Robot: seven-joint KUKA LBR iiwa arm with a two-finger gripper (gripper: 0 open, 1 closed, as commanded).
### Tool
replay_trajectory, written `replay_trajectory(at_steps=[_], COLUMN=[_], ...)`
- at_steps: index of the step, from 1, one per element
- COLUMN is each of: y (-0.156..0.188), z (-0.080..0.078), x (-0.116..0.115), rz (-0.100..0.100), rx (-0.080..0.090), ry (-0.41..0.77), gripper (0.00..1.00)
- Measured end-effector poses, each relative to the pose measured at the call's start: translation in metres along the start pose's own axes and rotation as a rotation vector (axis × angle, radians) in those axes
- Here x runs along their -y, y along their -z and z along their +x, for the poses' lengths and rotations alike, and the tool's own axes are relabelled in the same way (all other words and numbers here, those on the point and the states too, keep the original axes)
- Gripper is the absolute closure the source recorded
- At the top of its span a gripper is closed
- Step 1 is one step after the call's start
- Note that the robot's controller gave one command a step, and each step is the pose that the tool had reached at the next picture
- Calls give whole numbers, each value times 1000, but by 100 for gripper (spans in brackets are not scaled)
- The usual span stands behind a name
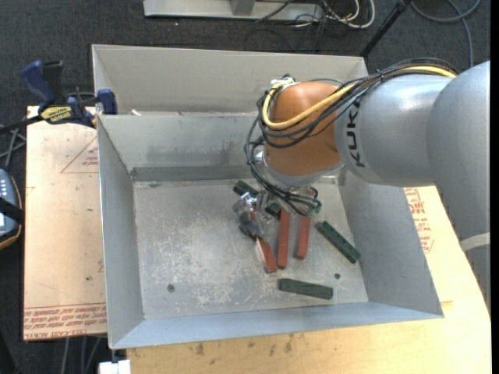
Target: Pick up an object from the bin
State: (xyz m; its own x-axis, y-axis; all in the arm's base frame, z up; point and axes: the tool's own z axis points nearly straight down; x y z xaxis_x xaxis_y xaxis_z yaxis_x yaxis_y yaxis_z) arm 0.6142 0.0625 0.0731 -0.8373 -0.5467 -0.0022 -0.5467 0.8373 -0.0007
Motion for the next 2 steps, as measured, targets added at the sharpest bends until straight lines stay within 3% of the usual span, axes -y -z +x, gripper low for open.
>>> replay_trajectory(at_steps=[1,2], y=[0,34], z=[0,6], x=[0,31], rz=[0,3], rx=[0,4], ry=[0,276], gripper=[100,0])
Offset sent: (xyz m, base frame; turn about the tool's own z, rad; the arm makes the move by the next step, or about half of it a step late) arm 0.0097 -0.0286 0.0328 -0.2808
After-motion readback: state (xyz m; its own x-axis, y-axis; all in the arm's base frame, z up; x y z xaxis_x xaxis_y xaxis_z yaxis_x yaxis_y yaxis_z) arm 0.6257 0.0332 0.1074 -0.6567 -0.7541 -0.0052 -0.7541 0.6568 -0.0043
